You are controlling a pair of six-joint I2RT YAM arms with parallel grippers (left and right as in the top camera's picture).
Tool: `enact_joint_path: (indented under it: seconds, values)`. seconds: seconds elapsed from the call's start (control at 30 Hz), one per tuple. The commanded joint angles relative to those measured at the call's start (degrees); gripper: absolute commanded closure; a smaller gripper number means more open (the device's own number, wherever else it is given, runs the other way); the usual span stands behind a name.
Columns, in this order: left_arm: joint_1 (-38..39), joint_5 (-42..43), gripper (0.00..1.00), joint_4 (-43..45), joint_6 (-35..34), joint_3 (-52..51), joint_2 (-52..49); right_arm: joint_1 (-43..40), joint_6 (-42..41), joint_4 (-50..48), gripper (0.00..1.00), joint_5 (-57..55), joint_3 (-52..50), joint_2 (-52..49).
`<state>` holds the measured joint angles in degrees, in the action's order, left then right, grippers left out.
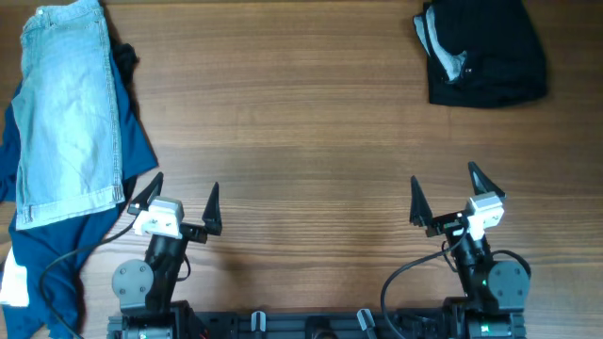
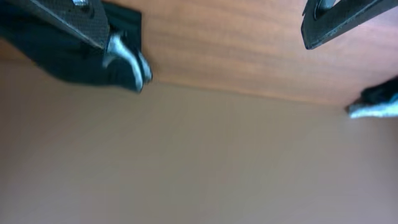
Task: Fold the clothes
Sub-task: 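Raise both grippers and move the left gripper toward the denim shorts, then grasp the light-blue denim shorts waistband with the left gripper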
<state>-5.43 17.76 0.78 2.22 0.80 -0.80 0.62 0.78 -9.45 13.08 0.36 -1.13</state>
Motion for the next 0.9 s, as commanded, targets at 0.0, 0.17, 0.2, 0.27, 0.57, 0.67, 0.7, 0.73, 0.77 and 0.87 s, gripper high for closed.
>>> enact_joint_path:
  seconds: [0.0,0.17,0.2,0.27,0.57,0.67,0.7,0.73,0.77,0.87]
  values:
    - [-0.44,1.70,0.00,2.97,-0.55,-0.35,0.37,0.17,0.59,-3.17,0.00,1.14,0.76,-0.90]
    - [-0.44,-0.02,0.00,2.03,-0.57,4.15,-2.05,0.17,0.76,-3.41,0.00,3.48,10.91,-11.06]
    - [-0.44,-0.26,0.00,2.01,-0.59,5.29,-3.17,0.17,0.74,-3.39,0.00,3.78,12.96,-13.40]
    - [-0.46,-0.28,0.00,2.01,-0.59,8.35,-6.54,0.17,0.74,-3.34,0.00,5.49,18.40,-19.85]
    - [-0.48,-0.87,0.00,-13.22,-1.46,36.30,-35.76,0.17,0.72,10.91,0.00,20.63,48.81,-49.44]
    - [-0.48,-1.18,0.00,-24.85,-1.44,49.42,-47.32,0.17,0.76,22.05,0.00,21.53,59.04,-57.11]
    - [-0.48,-1.86,0.00,-29.49,-1.46,53.83,-50.84,0.17,0.79,26.80,0.00,21.53,63.04,-60.43]
    - [-0.48,-2.91,0.00,-35.50,-1.46,59.30,-55.19,0.17,0.85,30.40,0.00,21.51,66.03,-63.08]
    - [-0.48,-4.50,0.00,-43.08,-1.46,65.83,-60.54,0.17,2.08,36.20,0.00,21.55,70.38,-67.36]
    - [-0.48,-7.17,0.00,-56.08,-1.36,76.30,-71.38,0.17,3.67,43.56,0.00,21.97,75.65,-74.62]
